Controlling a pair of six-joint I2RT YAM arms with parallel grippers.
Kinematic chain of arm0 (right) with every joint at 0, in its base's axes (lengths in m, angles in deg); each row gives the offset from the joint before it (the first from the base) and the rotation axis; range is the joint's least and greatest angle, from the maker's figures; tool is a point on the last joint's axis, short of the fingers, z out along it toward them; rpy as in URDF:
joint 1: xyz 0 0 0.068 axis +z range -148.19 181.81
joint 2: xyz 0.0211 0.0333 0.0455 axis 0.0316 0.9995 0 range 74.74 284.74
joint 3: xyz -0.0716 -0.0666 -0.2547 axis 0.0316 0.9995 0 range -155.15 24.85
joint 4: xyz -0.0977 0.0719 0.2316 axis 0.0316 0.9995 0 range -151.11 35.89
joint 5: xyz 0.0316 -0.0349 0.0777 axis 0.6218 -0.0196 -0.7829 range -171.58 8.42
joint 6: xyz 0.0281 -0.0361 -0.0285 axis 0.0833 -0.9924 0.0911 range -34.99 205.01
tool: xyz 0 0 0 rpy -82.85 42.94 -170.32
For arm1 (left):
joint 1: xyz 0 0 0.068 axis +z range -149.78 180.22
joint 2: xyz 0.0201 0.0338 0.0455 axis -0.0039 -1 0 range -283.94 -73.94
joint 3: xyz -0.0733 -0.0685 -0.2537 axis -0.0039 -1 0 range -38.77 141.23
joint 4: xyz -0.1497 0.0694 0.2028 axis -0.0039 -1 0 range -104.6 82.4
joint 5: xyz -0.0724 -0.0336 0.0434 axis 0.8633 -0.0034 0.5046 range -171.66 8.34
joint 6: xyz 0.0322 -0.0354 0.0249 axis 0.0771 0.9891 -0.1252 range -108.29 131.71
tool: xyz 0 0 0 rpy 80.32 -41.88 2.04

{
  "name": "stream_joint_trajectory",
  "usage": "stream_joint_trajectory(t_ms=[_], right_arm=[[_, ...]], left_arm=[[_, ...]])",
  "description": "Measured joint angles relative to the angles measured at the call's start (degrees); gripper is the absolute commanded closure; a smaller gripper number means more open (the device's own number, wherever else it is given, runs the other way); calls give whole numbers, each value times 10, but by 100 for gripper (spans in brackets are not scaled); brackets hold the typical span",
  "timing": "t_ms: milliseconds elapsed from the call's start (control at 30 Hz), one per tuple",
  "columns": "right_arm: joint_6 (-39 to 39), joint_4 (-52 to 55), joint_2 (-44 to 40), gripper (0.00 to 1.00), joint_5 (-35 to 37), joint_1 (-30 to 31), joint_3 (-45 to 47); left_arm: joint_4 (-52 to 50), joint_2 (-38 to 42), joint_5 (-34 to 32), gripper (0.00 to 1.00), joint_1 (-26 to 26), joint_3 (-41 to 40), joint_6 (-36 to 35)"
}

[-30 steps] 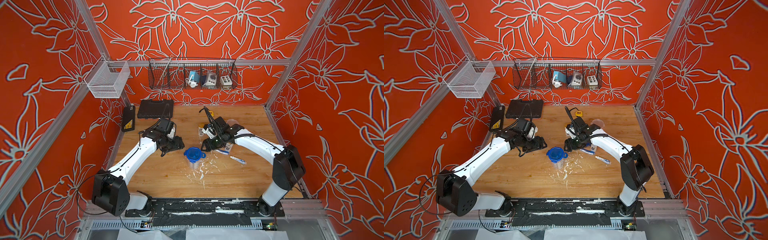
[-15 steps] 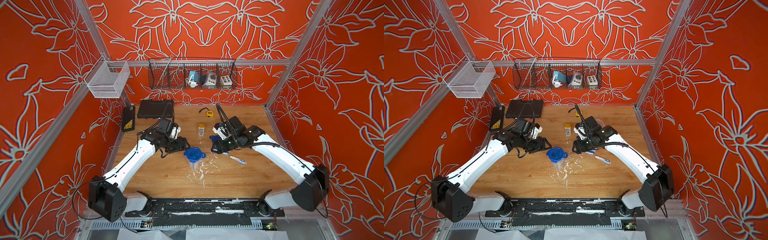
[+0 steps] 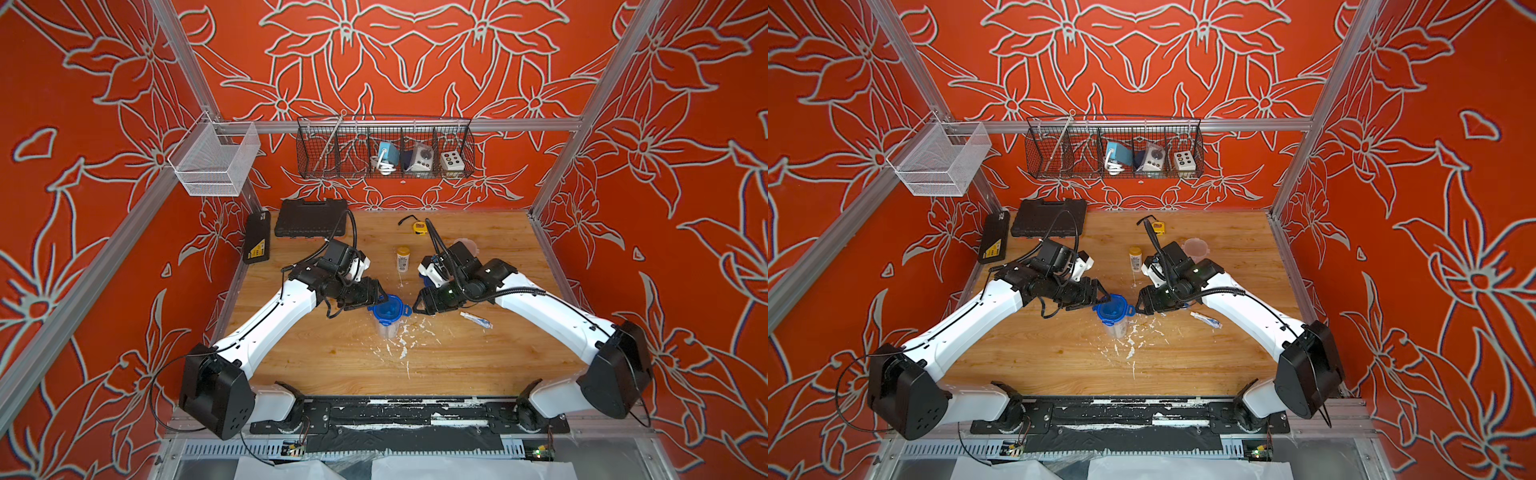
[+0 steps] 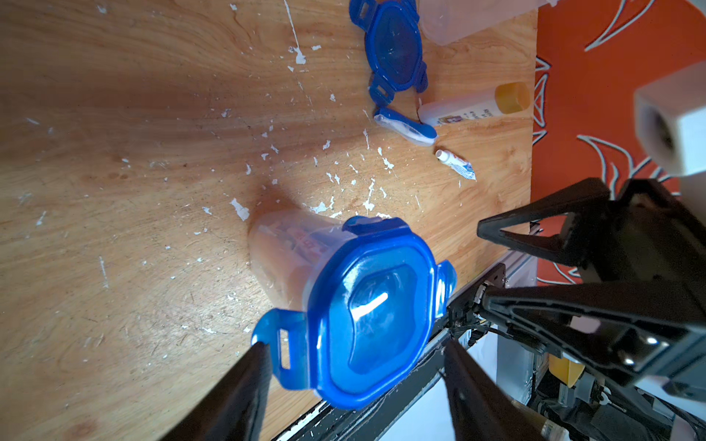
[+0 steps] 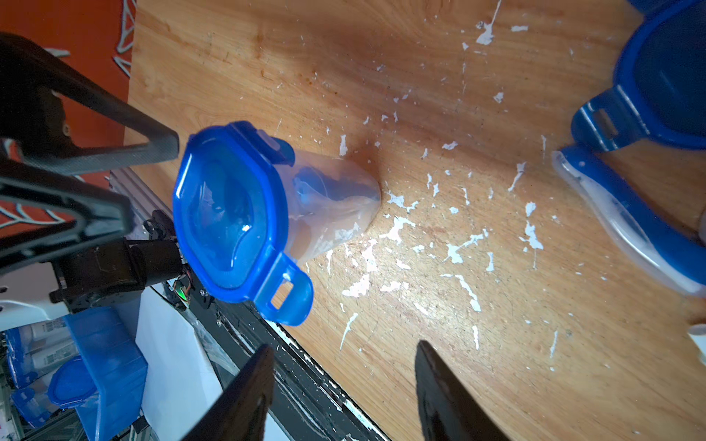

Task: Pack away toiletry kits
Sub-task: Close the fastener on the container.

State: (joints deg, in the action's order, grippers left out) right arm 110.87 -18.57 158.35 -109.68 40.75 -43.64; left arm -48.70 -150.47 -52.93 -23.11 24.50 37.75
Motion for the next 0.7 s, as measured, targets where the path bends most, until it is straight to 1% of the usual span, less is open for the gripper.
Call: stream_joint_trajectory(t_ms=[200,467,700], right_arm=[[2,-7,26,41,-4,2,0],[2,-14,36,42,-5,2,4],[2,-32,68,42,-7,2,4]], left_arm=[[8,-3,3,30,0,-5,4],[18,-10,8,30,0,-14,4],[31,-11,15,31,-4,-24,9]])
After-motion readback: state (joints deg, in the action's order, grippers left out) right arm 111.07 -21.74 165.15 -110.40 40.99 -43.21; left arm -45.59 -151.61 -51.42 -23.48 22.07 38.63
